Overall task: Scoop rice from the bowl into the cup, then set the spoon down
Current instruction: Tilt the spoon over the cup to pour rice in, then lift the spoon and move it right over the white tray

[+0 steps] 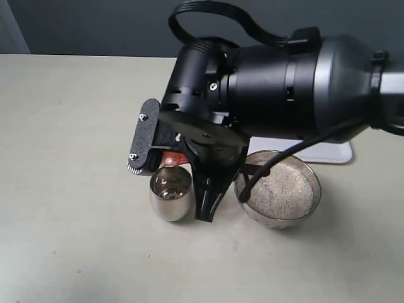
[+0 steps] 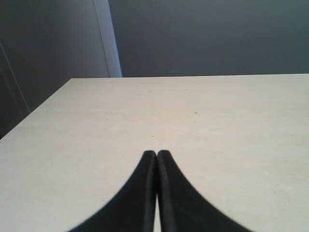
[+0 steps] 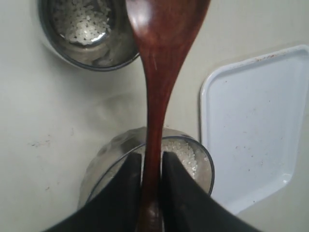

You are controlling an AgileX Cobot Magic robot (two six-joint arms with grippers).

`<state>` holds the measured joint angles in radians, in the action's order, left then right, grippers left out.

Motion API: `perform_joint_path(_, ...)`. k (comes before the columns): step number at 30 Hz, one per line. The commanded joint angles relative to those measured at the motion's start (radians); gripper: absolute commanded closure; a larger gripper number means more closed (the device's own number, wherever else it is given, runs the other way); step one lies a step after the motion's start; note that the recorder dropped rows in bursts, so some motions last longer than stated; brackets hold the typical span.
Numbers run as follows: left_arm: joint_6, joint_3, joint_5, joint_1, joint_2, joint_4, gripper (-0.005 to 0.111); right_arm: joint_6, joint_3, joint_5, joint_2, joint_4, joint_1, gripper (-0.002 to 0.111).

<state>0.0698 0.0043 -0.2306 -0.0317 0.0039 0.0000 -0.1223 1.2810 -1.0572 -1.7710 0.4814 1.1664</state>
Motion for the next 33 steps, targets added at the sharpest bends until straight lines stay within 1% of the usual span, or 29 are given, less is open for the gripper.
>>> perform_joint_path(1, -0.003, -0.004, 0.013, 0.004, -0.004, -0.006, 0.106, 0.02, -0.002, -0.029, -0.001, 0.025, 0.001, 0.109)
perform_joint_path(8, -0.003, -0.004, 0.013, 0.004, -0.004, -0.006, 0.106, 0.029, -0.006, -0.028, -0.001, 0.073, 0.02, 0.109)
perform_joint_path(15, -0.003, -0.004, 0.013, 0.004, -0.004, -0.006, 0.106, 0.069, -0.081, -0.025, -0.001, 0.118, 0.033, 0.109)
perform_joint_path(28, -0.003, -0.004, 0.013, 0.004, -0.004, -0.006, 0.106, 0.082, -0.089, 0.018, -0.001, 0.13, 0.033, 0.109)
perform_joint_path(33, -0.003, -0.004, 0.013, 0.004, -0.004, -0.006, 0.106, 0.096, -0.092, 0.012, -0.001, 0.16, 0.066, 0.109)
